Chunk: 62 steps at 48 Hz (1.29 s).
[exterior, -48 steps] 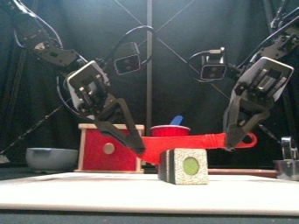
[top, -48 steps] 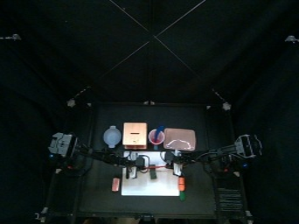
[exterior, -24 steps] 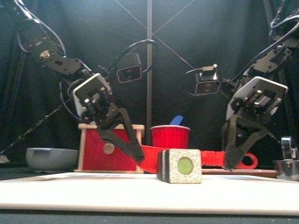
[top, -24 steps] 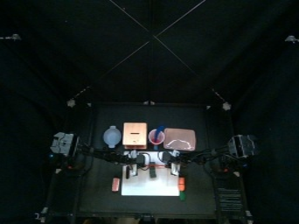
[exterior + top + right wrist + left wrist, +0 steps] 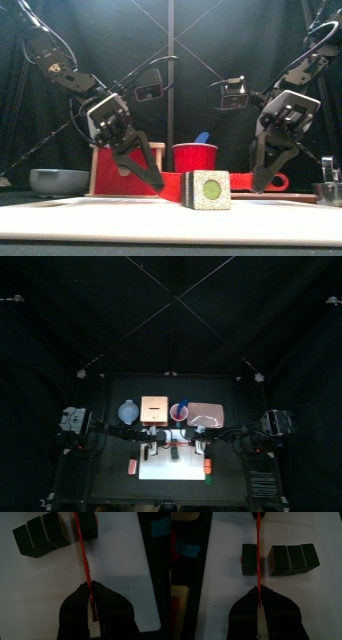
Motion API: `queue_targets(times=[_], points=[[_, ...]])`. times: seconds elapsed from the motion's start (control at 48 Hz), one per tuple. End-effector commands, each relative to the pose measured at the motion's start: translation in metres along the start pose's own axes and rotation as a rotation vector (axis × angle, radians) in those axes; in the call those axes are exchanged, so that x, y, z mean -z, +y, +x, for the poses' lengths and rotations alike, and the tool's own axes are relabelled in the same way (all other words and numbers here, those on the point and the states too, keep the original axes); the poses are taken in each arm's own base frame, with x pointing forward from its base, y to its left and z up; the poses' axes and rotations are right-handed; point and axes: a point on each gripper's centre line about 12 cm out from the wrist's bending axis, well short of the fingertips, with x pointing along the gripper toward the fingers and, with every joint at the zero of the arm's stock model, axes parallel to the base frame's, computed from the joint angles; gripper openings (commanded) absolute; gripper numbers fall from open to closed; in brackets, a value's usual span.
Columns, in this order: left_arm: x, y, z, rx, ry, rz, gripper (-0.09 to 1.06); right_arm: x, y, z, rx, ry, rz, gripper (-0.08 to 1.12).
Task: Place sushi on board then cut the sushi with the knife then place the pieces on the plate
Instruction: Cut the sushi into 4 pieces
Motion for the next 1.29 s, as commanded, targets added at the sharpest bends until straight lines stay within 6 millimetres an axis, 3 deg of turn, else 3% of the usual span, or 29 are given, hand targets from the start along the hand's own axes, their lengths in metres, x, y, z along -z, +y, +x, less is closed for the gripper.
queue_targets(times=[0.021, 0.479, 0.604, 0.833, 1.292], points=[[-0.015, 0.0, -0.003, 0.001, -0.045, -0.002, 0.42, -0.016, -0.003, -0.012, -0.002, -0.054, 0.017, 0.32], [-0.042, -0.007, -0.034, 0.024, -0.117, 0.025, 0.42, -0.038, 0.009, -0.051, -0.047, -0.137, 0.006, 0.32], [-0.042, -0.02, -0.036, 0.052, -0.115, 0.042, 0.42, -0.039, 0.012, -0.059, -0.06, -0.146, 0.012, 0.32], [-0.036, -0.046, -0.033, 0.103, -0.098, 0.06, 0.42, -0.031, 0.026, -0.058, -0.099, -0.127, 0.011, 0.32], [-0.026, -0.049, -0.025, 0.103, -0.064, 0.031, 0.42, -0.023, 0.03, -0.047, -0.101, -0.084, 0.018, 0.32]])
